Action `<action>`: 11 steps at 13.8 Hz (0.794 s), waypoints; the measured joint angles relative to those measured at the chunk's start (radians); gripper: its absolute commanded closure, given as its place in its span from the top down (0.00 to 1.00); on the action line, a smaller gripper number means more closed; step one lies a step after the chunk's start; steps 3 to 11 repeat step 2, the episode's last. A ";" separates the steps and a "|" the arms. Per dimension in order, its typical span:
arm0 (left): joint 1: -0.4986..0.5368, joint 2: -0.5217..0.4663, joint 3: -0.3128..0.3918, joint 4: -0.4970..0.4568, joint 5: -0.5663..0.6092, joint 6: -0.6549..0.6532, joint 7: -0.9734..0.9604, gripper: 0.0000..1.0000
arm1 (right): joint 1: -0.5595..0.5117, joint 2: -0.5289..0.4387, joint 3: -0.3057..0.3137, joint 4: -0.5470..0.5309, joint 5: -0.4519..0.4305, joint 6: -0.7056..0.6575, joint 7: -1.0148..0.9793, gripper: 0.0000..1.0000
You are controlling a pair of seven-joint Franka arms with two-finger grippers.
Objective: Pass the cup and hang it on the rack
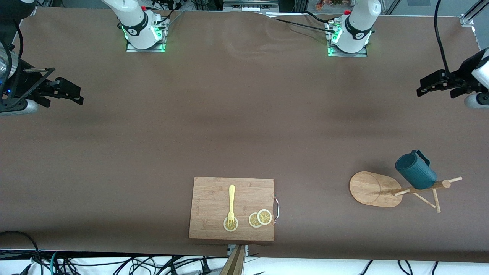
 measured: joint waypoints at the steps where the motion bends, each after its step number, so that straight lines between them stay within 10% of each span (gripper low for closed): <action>1: 0.000 0.003 0.000 -0.006 0.000 -0.001 -0.001 1.00 | 0.000 0.000 0.000 0.000 0.000 0.000 0.000 1.00; 11: 0.000 0.008 0.002 -0.009 0.000 -0.001 -0.002 1.00 | 0.000 0.000 0.000 0.000 0.000 0.000 0.000 1.00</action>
